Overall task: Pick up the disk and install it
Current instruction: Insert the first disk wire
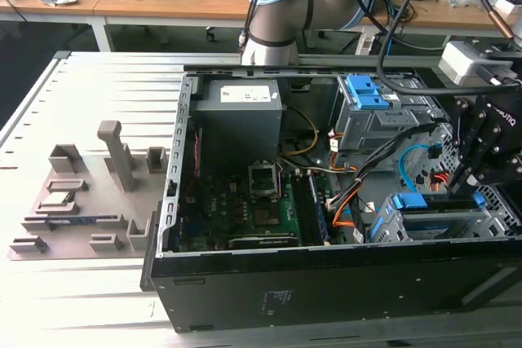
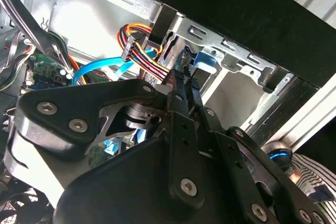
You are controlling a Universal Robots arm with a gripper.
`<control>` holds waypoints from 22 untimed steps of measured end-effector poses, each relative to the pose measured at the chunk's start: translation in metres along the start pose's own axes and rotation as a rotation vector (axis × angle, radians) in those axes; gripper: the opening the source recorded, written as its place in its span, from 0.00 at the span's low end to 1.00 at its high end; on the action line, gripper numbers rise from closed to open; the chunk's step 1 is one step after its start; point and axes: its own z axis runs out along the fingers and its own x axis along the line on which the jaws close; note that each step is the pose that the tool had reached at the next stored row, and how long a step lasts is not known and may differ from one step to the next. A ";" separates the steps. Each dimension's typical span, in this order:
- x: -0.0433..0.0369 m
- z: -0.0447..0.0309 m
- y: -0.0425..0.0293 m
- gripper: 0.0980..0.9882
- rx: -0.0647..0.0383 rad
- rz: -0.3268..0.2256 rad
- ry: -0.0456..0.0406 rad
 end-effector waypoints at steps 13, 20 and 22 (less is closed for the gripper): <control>0.0009 0.0060 -0.0001 0.08 -0.001 0.009 0.0001; 0.0014 0.0120 -0.0001 0.08 -0.001 0.009 0.0006; 0.0012 0.0128 0.0000 0.09 -0.001 0.009 -0.0009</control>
